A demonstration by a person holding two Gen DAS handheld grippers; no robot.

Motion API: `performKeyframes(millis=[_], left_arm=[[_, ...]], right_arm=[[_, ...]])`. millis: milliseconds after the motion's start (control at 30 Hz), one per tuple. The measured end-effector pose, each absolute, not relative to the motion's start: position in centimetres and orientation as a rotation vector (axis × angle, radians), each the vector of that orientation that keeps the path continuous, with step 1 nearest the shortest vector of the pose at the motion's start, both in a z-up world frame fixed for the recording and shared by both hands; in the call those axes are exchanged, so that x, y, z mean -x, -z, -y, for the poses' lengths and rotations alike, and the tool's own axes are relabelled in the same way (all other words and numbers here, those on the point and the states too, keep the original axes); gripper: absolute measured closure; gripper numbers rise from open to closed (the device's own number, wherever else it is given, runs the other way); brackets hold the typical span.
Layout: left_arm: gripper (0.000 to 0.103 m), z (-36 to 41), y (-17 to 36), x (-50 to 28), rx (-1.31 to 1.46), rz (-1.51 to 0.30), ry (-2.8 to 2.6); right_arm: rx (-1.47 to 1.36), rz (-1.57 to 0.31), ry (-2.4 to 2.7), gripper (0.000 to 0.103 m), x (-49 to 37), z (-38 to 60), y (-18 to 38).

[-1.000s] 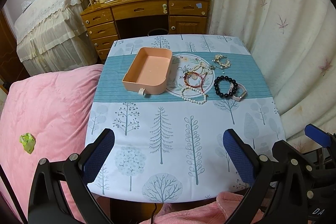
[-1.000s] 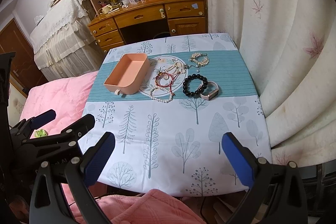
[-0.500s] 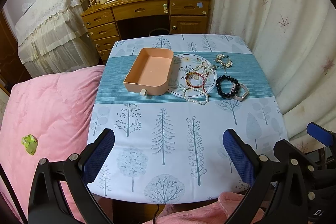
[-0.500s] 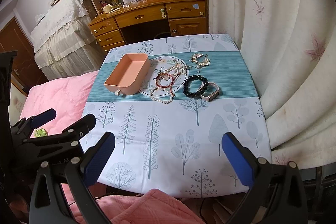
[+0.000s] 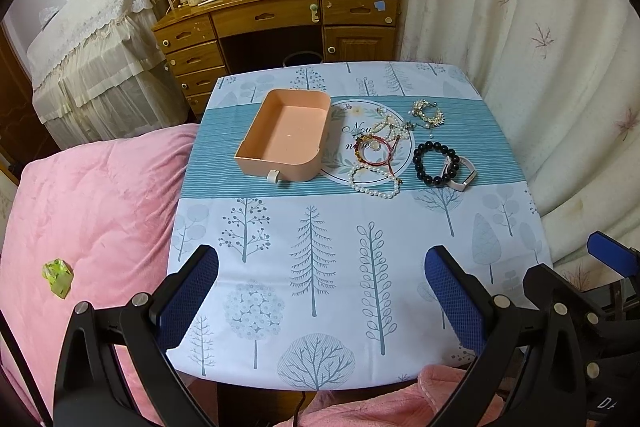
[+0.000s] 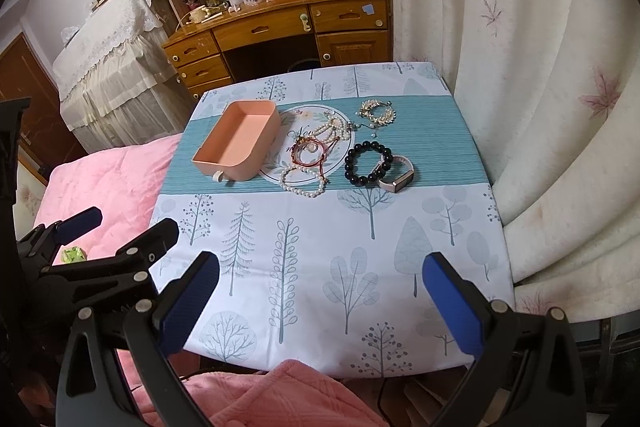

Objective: Organize jewelry

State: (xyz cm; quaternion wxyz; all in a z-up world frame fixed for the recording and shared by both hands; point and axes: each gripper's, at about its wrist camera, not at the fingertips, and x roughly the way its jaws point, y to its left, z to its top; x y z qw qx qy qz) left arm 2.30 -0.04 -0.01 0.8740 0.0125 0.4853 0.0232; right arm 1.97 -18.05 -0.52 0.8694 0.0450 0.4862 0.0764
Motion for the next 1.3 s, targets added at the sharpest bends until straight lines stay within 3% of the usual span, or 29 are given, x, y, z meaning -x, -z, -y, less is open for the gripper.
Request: performKeyframes(millis=[400, 700, 967, 1300], left_arm=[[0.001, -1.1, 0.7, -2.8, -0.017, -1.043, -0.031], [0.001, -2.1, 5.5, -3.8, -0.068, -1.148, 0.096], [0.001, -2.0, 9.8, -5.3, -0.071, -1.301, 0.232], [0.001, 2.7, 13.3, -10.0, -0.289, -1.194, 0.283]], right_arm=[[-0.105, -1.046, -0.15, 0.001, -2.3, 17.1, 1.1], [-0.098, -1.018, -0.07, 0.001, -1.6, 16.1, 2.7], [0.245, -0.978, 0.006, 0.001, -0.9, 16.3, 5.7], [0.724, -0.887, -0.081, 0.001, -4.4, 16.8, 11.0]])
